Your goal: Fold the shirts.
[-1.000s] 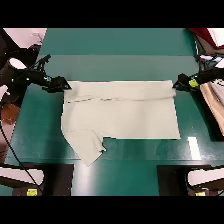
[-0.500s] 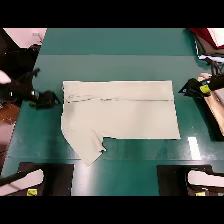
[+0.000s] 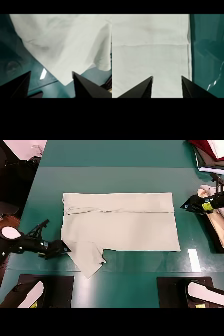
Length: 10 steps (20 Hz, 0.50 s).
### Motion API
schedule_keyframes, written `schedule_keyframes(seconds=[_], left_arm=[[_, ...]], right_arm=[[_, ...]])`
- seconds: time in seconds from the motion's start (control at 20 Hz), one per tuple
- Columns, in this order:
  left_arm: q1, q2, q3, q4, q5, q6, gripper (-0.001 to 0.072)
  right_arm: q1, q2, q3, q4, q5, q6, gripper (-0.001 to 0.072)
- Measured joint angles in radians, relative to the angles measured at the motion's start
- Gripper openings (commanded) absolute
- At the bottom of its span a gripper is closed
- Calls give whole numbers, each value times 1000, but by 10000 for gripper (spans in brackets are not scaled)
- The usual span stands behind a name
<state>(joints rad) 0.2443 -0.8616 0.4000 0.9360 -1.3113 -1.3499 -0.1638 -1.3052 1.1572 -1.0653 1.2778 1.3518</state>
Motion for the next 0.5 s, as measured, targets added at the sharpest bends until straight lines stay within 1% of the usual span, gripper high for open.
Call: schedule_keyframes(seconds=[0.4, 0.5], left_arm=[[0, 21, -56, -58, 105, 6, 578], [-3, 19, -66, -71, 135, 5, 401]], right_arm=[[0, 5, -5, 1, 9, 0, 410], [1, 5, -5, 13, 10, 0, 411]])
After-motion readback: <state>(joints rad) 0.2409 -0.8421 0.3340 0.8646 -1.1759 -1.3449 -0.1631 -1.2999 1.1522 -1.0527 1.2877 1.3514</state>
